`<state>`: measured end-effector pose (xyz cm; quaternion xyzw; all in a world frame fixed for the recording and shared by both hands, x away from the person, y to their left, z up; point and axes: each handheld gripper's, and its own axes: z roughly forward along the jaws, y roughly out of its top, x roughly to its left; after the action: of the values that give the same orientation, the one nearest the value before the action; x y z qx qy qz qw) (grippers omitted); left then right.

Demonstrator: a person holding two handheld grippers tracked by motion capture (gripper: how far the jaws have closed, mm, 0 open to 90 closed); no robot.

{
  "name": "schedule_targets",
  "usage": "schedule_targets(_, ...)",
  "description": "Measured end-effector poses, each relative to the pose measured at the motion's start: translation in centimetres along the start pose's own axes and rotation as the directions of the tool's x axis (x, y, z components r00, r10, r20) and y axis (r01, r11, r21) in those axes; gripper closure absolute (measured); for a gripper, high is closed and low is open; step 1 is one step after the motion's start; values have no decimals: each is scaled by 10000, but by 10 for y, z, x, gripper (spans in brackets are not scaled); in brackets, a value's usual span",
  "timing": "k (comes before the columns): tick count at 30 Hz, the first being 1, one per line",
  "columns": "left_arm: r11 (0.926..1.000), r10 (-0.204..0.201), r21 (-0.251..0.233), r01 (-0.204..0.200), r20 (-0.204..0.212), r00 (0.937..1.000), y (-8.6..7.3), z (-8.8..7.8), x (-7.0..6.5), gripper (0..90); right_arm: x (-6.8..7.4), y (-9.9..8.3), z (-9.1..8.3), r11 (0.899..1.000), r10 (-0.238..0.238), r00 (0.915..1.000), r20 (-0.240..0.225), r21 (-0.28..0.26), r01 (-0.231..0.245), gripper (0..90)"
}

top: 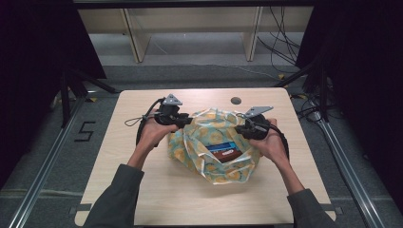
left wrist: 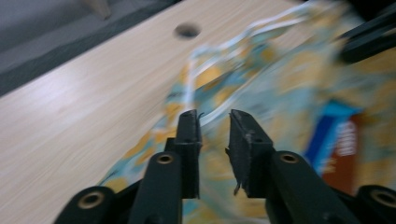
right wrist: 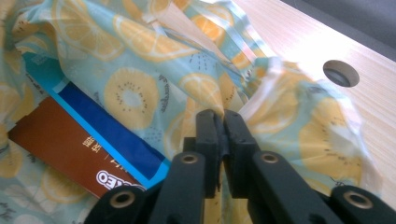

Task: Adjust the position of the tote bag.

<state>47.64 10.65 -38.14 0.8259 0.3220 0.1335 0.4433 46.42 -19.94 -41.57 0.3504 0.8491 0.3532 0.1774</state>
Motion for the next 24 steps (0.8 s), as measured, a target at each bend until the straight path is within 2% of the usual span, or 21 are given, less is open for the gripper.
schedule_targets(1,9999,167,40,-167,66,9998,2,-3,-7,659,0,0,1,10000,4,10000,33,32,-4,886)
schedule_targets(2,9999,167,40,-167,66,9998,2,-3,-7,612,3,0,2,9997,221,9997,-142,44,-220,889)
schedule_targets(3,9951,594,773,-612,251,9979,6,1,-26,533,1,1,3,9999,-164,9999,-24,44,164,894)
schedule_targets(4,9902,582,1256,-609,247,9980,6,9,-31,481,3,2,3,10000,24,9999,-130,-59,-25,895)
schedule_targets(5,9844,739,1582,-766,231,9970,5,17,-32,429,4,2,4,9999,-14,10000,23,-131,15,897)
schedule_targets(7,9794,566,1931,-599,223,9981,2,34,-30,397,5,4,3,9998,105,9999,-87,-155,-107,898)
schedule_targets(8,9755,478,2136,-525,271,9985,0,43,-28,413,4,4,2,10000,-1,10000,-47,-97,1,897)
schedule_targets(9,9707,628,2313,-652,176,9979,-1,50,-26,510,5,5,2,9998,-25,9999,-104,-192,23,895)
schedule_targets(10,9667,905,2390,-914,149,9958,-3,58,-21,644,6,4,2,9995,109,9999,-103,-302,-112,871)
schedule_targets(11,9667,905,2390,-914,149,9958,-3,58,-21,821,6,4,2,9995,109,9999,-103,-302,-112,871)
schedule_targets(12,9734,732,2173,-721,30,9973,-3,61,-17,872,4,3,-3,9998,128,9997,204,-136,-126,776)
schedule_targets(13,9766,576,2080,-553,-50,9983,-2,63,-13,881,6,4,-6,9991,-78,9999,102,-426,82,766)
schedule_targets(14,9782,364,2050,-343,-63,9993,2,65,-6,884,11,6,-11,9988,-200,9996,-207,-451,190,763)
schedule_targets(15,9782,364,2050,-343,-63,9993,2,65,-6,887,11,6,-11,9988,-200,9996,-207,-451,190,763)
schedule_targets(16,9776,352,2080,-333,-53,9994,4,65,-3,889,27,9,-19,9965,-374,9942,-1013,-781,295,770)
schedule_targets(17,9775,288,2091,-274,-36,9996,6,66,0,889,27,9,-19,9965,-374,9942,-1013,-781,295,770)
schedule_targets(18,9774,207,2106,-194,-41,9998,8,66,2,888,34,11,-22,9968,-538,9901,-1299,-664,455,787)
schedule_targets(19,9811,-77,1932,60,79,9999,9,69,3,889,43,12,-21,9958,-676,9821,-1761,-733,554,807)
schedule_targets(21,9792,-98,2029,87,45,9999,11,71,5,889,61,13,-12,9939,-1091,9755,-1910,-359,1041,845)
schedule_targets(22,9787,-196,2042,191,2,9998,11,72,6,889,71,12,-4,9937,-1110,9722,-2063,-387,1052,872)
schedule_targets(24,9769,-135,2131,146,-63,9999,10,71,7,889,86,10,8,9946,-974,9591,-2657,86,1034,900)
